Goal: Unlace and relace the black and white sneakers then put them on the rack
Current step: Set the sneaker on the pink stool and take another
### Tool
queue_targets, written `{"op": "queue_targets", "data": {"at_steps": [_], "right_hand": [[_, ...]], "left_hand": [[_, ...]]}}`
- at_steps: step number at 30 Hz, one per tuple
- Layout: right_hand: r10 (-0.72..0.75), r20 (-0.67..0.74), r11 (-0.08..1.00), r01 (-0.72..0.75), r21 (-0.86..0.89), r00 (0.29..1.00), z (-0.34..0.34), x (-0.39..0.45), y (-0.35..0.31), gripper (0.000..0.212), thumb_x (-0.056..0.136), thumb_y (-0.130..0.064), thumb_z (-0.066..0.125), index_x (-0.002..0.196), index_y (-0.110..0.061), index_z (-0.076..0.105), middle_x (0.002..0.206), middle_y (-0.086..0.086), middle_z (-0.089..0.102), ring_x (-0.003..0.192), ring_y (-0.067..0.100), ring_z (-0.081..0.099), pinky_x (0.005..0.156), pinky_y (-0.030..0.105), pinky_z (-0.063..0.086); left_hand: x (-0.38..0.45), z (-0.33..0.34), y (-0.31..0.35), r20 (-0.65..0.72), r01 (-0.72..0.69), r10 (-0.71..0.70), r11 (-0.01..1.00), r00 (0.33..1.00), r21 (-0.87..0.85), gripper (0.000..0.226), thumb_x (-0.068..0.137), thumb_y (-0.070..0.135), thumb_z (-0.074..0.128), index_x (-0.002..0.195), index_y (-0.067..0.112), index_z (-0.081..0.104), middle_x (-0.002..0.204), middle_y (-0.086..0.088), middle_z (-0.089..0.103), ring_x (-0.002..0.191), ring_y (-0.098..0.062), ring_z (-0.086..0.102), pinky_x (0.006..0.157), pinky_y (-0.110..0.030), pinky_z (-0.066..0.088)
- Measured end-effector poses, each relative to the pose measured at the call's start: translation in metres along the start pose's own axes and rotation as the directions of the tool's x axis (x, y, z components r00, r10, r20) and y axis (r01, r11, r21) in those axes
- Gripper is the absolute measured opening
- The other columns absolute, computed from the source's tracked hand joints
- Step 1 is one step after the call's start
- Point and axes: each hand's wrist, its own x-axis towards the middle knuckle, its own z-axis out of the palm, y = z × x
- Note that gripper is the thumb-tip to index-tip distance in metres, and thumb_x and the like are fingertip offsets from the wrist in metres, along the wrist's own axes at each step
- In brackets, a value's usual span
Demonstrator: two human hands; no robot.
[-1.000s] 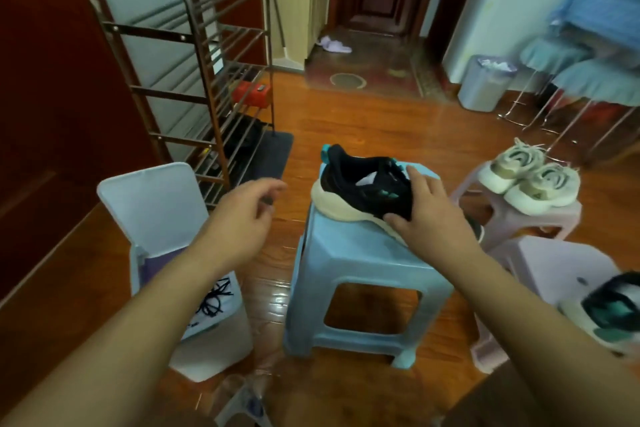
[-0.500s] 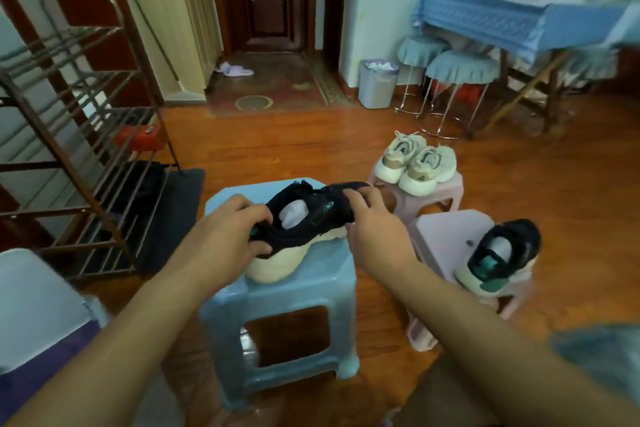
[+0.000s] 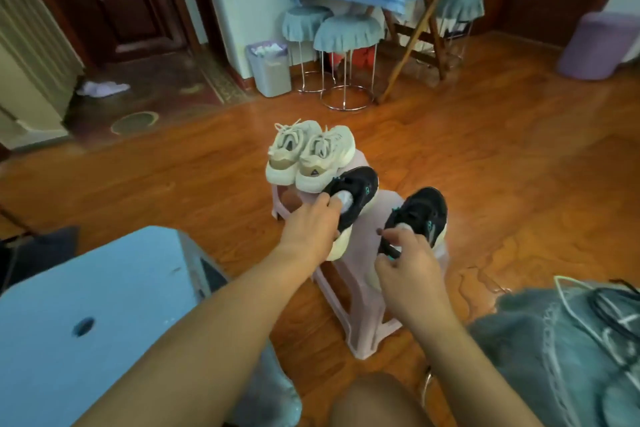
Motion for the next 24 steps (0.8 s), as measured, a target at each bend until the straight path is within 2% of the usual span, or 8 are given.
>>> {"op": "queue_targets", "data": {"at_steps": [4,7,10,12,15,18,21,24], "right_hand": [[0.049,-0.012,0.999,-0.049,0.018,0.999,-0.004,0.017,0.019,0.035,0.097,-0.018,0.054,0.132,-0.023,0.056,0.127,-0.007,0.051,0.104,0.009,0.054,0.085,0.025,0.045],[0.042,-0.029,0.999,-0.041,0.012,0.999,-0.004,0.037,0.012,0.034,0.098,-0.018,0.053,0.131,-0.021,0.058,0.128,-0.003,0.053,0.111,0.014,0.055,0.092,0.03,0.047],[-0.014,-0.031,1.0,0.013,-0.026,0.999,0.007,0.066,-0.01,0.028,0.097,-0.019,0.054,0.124,-0.018,0.062,0.12,-0.001,0.057,0.104,0.018,0.058,0.087,0.035,0.051],[-0.083,-0.001,0.995,0.083,-0.055,0.997,0.022,0.089,-0.032,0.024,0.096,-0.019,0.054,0.117,-0.016,0.065,0.113,-0.001,0.056,0.1,0.022,0.06,0.081,0.036,0.051],[-0.171,0.128,0.976,0.185,-0.113,0.977,0.06,0.127,-0.067,0.027,0.097,-0.019,0.052,0.119,-0.011,0.065,0.122,0.008,0.059,0.107,0.027,0.059,0.084,0.037,0.05],[-0.162,0.258,0.939,0.229,-0.255,0.952,0.113,0.168,-0.089,0.04,0.097,-0.022,0.055,0.135,-0.01,0.052,0.143,0.011,0.044,0.12,0.03,0.054,0.098,0.042,0.049],[-0.084,0.26,0.908,0.181,-0.378,0.962,0.147,0.212,-0.097,0.069,0.091,-0.012,0.059,0.152,-0.011,0.027,0.161,0.011,0.015,0.126,0.035,0.053,0.099,0.046,0.047],[-0.013,0.248,0.89,0.124,-0.439,0.969,0.164,0.258,-0.09,0.072,0.094,-0.008,0.053,0.156,-0.006,0.017,0.16,0.016,0.021,0.134,0.036,0.047,0.105,0.046,0.043]], "left_hand": [[0.027,0.041,0.027,0.016,-0.021,0.022,0.998,1.0,-0.066,0.047,0.097,0.026,0.066,0.137,0.016,0.043,0.121,-0.006,0.053,0.104,-0.03,0.063,0.067,-0.036,0.042],[0.032,0.047,0.039,0.032,-0.067,0.073,0.985,0.997,-0.159,0.042,0.097,0.025,0.064,0.135,0.018,0.047,0.121,-0.005,0.055,0.11,-0.027,0.061,0.081,-0.037,0.051],[0.017,0.03,0.026,0.087,-0.045,0.076,0.949,0.993,-0.314,0.053,0.092,0.012,0.064,0.141,0.027,0.047,0.133,-0.001,0.047,0.114,-0.025,0.057,0.087,-0.04,0.054],[-0.006,0.008,-0.001,0.092,0.008,0.031,0.922,0.995,-0.387,0.051,0.093,0.016,0.062,0.14,0.03,0.048,0.136,0.003,0.044,0.111,-0.022,0.059,0.084,-0.042,0.056],[-0.053,-0.022,-0.063,0.102,0.131,-0.109,0.964,0.989,-0.234,0.037,0.099,0.034,0.058,0.136,0.033,0.052,0.133,0.01,0.048,0.117,-0.014,0.052,0.093,-0.033,0.05],[-0.106,-0.031,-0.118,0.065,0.3,-0.298,0.953,0.952,-0.028,0.035,0.1,0.043,0.051,0.13,0.028,0.059,0.131,0.004,0.055,0.122,-0.021,0.049,0.096,-0.037,0.048],[-0.135,-0.015,-0.138,0.019,0.33,-0.335,0.935,0.942,0.135,0.04,0.097,0.044,0.04,0.108,0.02,0.071,0.122,-0.007,0.062,0.117,-0.028,0.052,0.087,-0.047,0.051],[-0.139,-0.004,-0.137,-0.074,0.358,-0.352,0.925,0.933,0.122,0.04,0.095,0.039,0.039,0.102,0.019,0.072,0.126,-0.013,0.062,0.12,-0.032,0.05,0.088,-0.05,0.051]]}}
